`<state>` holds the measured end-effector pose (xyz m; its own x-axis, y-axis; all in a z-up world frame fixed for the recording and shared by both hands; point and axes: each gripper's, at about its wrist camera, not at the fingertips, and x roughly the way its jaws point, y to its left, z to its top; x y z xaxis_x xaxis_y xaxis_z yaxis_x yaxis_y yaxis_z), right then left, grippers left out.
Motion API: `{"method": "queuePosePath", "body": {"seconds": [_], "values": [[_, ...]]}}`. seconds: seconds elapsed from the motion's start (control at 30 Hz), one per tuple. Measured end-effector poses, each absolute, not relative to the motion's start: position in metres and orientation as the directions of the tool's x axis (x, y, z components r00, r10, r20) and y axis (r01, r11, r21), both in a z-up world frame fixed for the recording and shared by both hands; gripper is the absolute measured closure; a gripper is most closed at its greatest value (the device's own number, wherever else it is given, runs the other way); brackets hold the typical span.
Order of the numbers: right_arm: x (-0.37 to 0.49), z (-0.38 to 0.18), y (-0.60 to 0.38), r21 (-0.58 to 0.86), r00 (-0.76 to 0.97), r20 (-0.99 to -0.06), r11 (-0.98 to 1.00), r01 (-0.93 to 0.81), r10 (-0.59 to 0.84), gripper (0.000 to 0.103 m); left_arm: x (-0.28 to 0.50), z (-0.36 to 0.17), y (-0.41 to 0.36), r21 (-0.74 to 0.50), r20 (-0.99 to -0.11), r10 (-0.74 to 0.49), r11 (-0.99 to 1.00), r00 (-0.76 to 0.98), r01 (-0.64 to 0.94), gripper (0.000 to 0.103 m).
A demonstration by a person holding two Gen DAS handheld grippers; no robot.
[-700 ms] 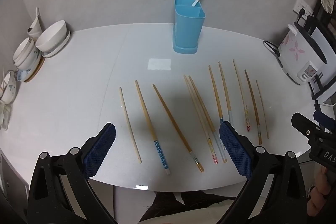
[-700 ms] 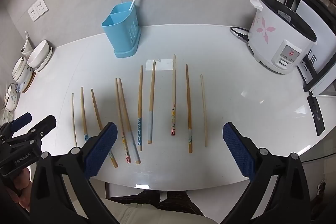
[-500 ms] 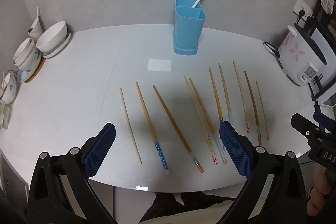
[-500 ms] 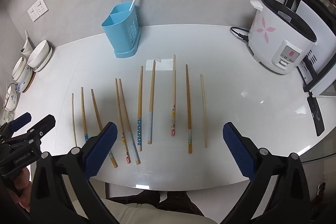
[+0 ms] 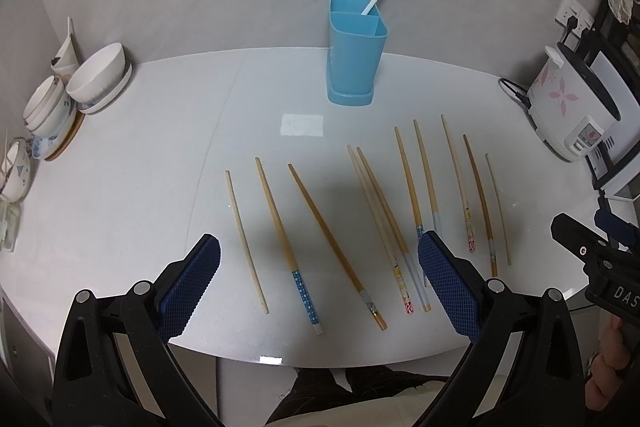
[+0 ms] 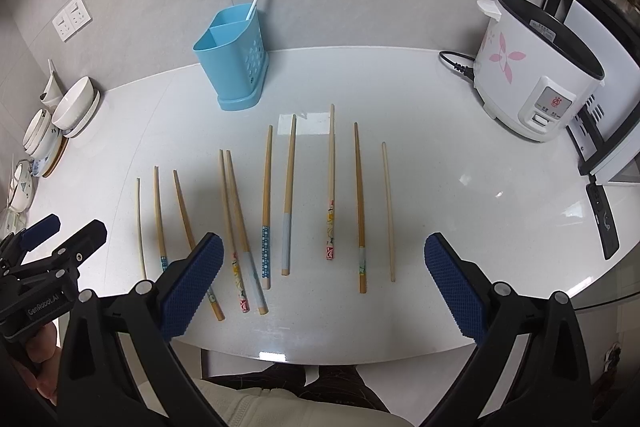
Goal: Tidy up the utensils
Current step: 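Move both tools toward the row of wooden chopsticks, then close the left tool on a plain chopstick while the right tool grasps another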
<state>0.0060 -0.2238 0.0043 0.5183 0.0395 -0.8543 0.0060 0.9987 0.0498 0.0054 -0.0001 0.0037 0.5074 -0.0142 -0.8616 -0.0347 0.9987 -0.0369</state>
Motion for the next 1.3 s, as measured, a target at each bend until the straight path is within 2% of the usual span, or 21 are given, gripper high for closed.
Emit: {"method": "queuePosePath", "body": {"seconds": [1.03, 1.2, 1.3], "values": [[0.016, 0.005, -0.222, 0.048, 0.53, -0.846, 0.999, -0.015, 0.049, 0.007, 0.013, 0.005, 0.012, -0.04, -0.857, -0.004, 0.997, 0.516, -0.059, 0.006], [0.041, -0.01, -0.234, 0.0, 0.512, -0.859, 0.999, -0.049, 0.025, 0.007, 0.03, -0.006, 0.035, -0.018, -0.862, 0.042, 0.993, 0.505, -0.114, 0.006], [0.056, -0.026, -0.244, -0.046, 0.491, -0.871, 0.998, -0.044, -0.018, 0.008, 0.04, -0.015, 0.049, 0.049, -0.867, 0.114, 0.988, 0.485, -0.146, 0.006]]}}
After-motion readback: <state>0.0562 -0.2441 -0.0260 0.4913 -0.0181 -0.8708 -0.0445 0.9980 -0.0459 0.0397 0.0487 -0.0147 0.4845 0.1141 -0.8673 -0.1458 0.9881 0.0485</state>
